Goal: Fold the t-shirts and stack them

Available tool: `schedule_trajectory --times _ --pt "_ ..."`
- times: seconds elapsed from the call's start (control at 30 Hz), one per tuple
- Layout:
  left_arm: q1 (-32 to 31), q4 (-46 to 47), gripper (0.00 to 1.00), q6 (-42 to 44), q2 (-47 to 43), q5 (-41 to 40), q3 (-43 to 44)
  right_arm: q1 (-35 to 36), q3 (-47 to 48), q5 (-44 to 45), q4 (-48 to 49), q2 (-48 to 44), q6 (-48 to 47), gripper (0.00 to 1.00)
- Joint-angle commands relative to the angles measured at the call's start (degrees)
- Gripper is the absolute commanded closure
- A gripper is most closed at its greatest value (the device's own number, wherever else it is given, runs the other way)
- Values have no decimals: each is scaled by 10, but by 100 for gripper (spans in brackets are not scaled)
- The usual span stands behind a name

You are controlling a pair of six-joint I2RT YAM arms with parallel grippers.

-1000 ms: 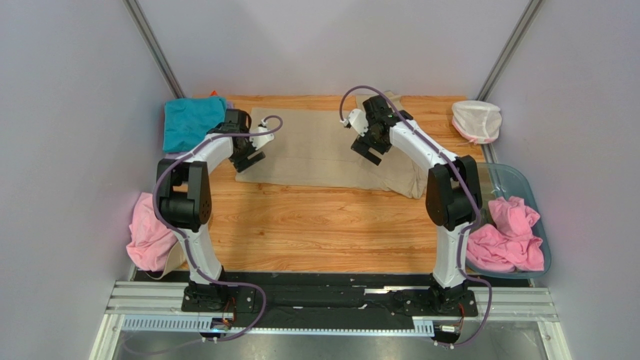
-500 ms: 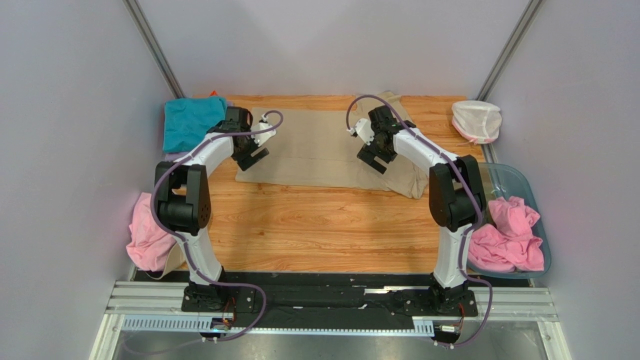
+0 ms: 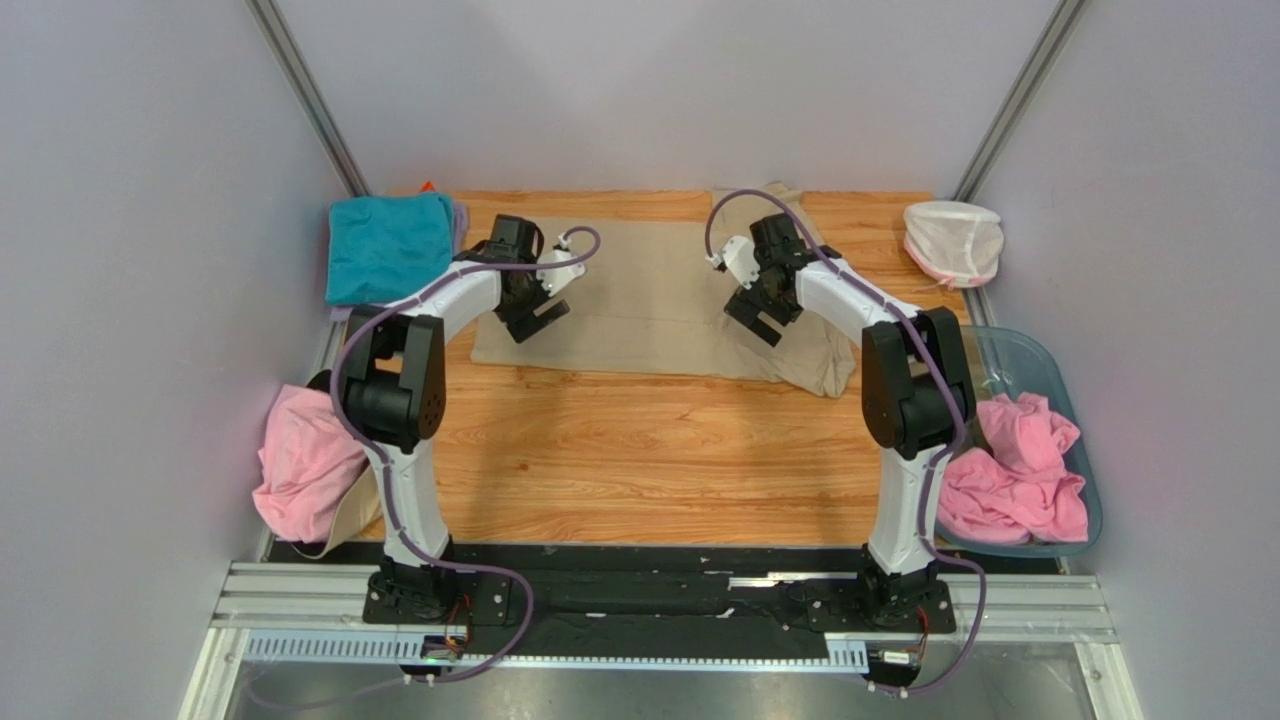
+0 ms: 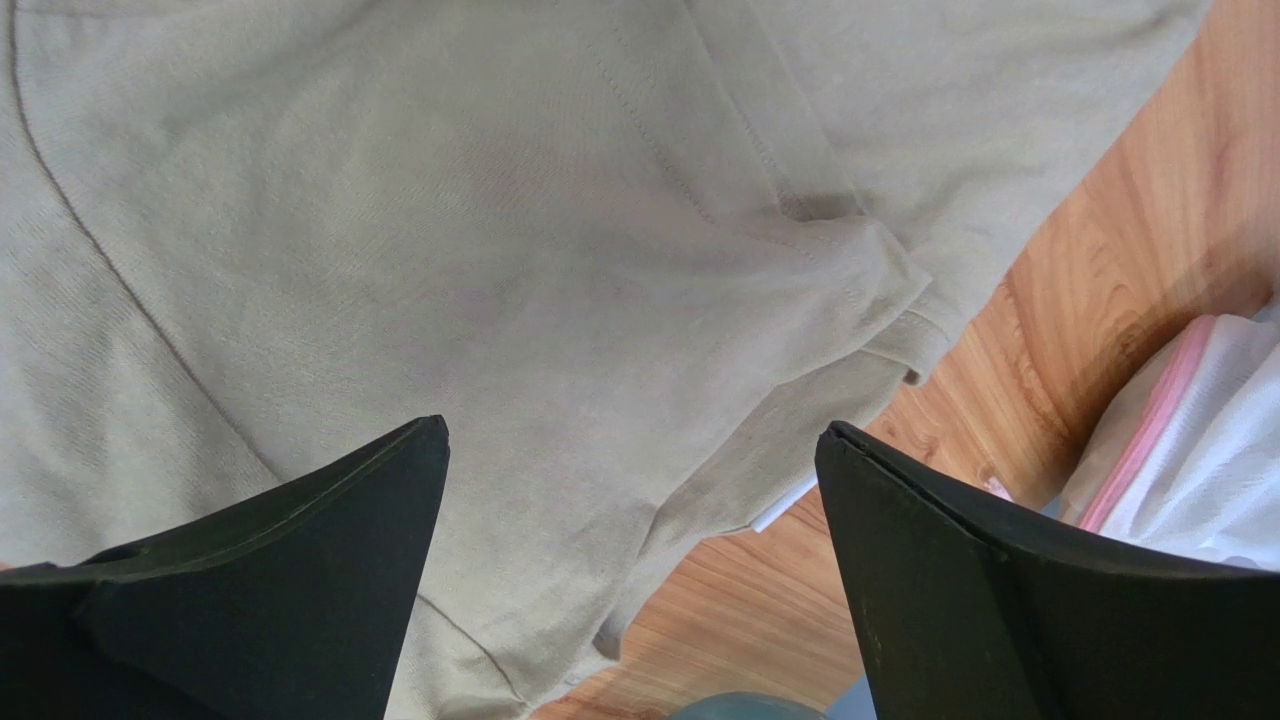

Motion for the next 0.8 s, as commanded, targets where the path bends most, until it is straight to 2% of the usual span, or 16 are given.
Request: schedule_trajectory --times 0.0,0.37,0.77 --pt "-2 8 9 -5 21 -13 12 -1 -28 5 34 15 -11 1" --pt "-6 35 9 10 36 -49 -45 -1 -104 -2 54 -1 -20 1" --pt "-16 64 9 7 -44 -81 -182 14 -234 -15 66 -83 -23 1"
